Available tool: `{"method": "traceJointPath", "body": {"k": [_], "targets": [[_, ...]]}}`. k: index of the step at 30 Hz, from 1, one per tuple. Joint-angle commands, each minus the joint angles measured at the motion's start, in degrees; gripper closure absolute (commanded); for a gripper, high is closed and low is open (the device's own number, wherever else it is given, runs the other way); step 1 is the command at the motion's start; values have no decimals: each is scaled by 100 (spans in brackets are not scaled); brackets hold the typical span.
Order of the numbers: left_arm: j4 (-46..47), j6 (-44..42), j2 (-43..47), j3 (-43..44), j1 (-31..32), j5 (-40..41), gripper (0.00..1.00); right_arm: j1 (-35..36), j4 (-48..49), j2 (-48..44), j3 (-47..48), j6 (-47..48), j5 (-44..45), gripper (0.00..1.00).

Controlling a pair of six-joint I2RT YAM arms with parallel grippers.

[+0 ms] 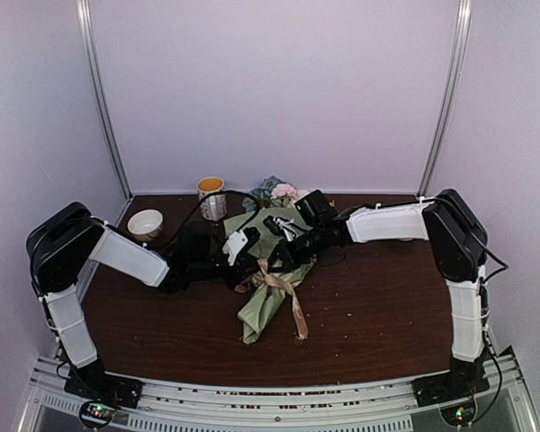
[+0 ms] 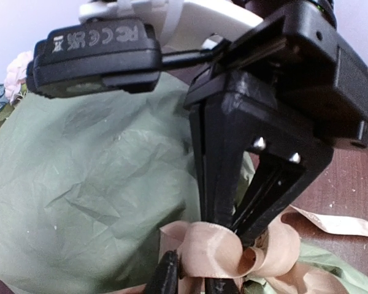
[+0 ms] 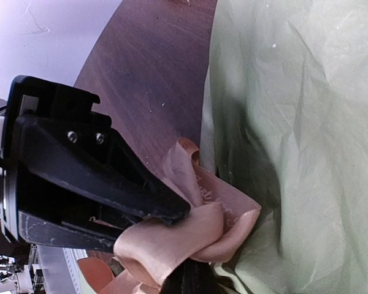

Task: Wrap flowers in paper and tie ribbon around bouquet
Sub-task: Tie the half-tied ribbon around the folded bouquet.

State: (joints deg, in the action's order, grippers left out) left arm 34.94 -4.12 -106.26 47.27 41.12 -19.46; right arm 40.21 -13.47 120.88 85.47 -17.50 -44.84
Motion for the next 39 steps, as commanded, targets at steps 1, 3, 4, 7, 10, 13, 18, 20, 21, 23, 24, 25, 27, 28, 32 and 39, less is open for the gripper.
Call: {"method": "traceJointPath", "body": {"k": [1,3,4,7,10,13,18,20,21,23,24,25,27,28,32,39], "targets": [[-115,-197,311,37,-56,2,77,-18,75,-353,-83,113,135,100],[-294,-300,369,120,-65,46,73,-17,58,-358,-86,123,118,100],[-363,-371,382,151,-63,47,70,-21,42,-362,-91,140,116,100],[-549,-576,428,222,-58,-50,66,-22,-12,-388,-106,176,107,100],[-707,-715,414,314,-61,-173,65,-22,-45,-398,-110,202,96,100],[-710,-739,404,353,-58,-273,80,-22,-76,-397,-114,220,89,100],[-668,-713,419,268,-61,-291,100,-49,-176,-452,-155,274,281,100],[-658,-723,451,192,-61,-261,100,-83,-162,-538,-234,244,405,100],[-663,-720,463,154,-56,-242,100,-107,-145,-586,-296,223,472,100],[-684,-721,474,98,-58,-176,100,-164,-66,-699,-440,161,527,100],[-700,-729,474,79,-62,-143,100,-184,-26,-743,-507,144,535,100],[-711,-729,470,59,-61,-115,100,-192,-22,-782,-556,146,551,100],[-729,-737,459,39,-66,-113,100,-193,-32,-838,-625,158,580,100],[-746,-738,453,45,-58,-114,100,-197,-22,-866,-654,159,577,100],[-837,-733,434,93,-63,-128,100,-210,38,-948,-759,111,669,100],[-1677,-788,700,208,-97,-99,58,-294,156,-1048,-843,65,775,100]]}}
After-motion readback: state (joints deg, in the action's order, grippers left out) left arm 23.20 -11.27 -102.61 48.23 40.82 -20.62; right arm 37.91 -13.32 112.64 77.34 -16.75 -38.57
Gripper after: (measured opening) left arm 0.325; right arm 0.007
